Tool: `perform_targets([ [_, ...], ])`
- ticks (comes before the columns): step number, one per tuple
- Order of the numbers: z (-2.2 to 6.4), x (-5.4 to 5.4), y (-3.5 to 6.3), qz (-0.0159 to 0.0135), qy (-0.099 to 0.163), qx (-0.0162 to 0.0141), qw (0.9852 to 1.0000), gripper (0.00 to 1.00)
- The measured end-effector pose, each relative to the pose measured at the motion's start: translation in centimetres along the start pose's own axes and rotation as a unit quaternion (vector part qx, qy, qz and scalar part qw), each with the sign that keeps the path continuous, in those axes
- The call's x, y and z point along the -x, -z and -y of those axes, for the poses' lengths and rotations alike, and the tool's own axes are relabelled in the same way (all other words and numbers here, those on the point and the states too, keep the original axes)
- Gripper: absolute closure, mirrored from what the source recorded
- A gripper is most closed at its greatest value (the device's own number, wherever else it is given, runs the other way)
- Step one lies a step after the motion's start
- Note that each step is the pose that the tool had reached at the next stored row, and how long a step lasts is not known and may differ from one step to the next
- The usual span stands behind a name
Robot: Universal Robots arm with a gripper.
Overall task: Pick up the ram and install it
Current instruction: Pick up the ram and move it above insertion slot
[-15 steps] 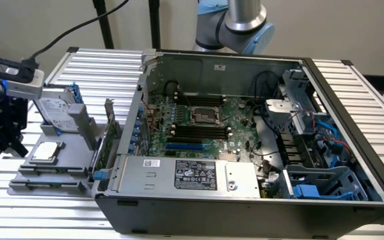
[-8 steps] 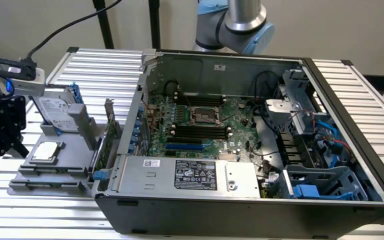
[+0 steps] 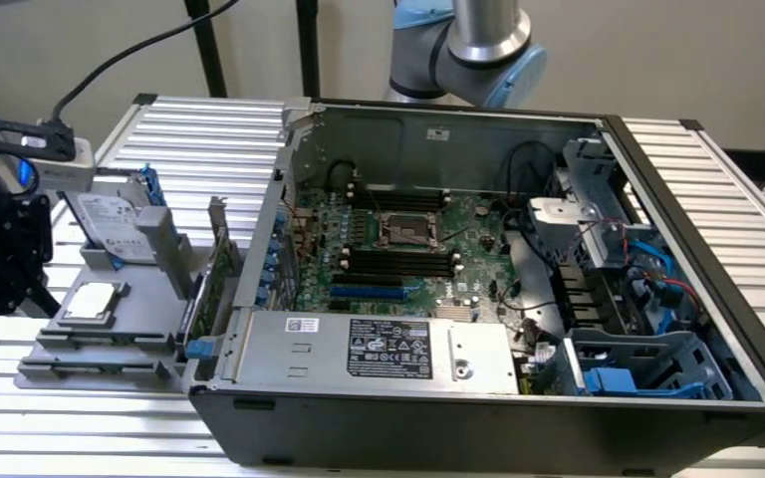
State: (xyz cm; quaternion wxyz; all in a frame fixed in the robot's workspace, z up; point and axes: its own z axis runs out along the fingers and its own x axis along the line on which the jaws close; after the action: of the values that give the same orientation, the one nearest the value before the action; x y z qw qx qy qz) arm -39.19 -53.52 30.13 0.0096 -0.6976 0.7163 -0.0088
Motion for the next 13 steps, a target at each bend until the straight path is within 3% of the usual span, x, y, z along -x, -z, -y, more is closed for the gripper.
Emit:
perform_targets([
  [2,0.07,0.0,-0.02,0.0000,0.000,0.0000,1.0000,0.76],
  [7,0.18,0.0,-0.50,0.0000,0.000,0.0000,1.0000,0.64],
  [8,0.18,0.0,-0.68,0.0000,0.000,0.0000,1.0000,0.58],
  [13,0.19,0.0,-1.58,-0.0008,0.000,0.0000,1.0000,0.58],
])
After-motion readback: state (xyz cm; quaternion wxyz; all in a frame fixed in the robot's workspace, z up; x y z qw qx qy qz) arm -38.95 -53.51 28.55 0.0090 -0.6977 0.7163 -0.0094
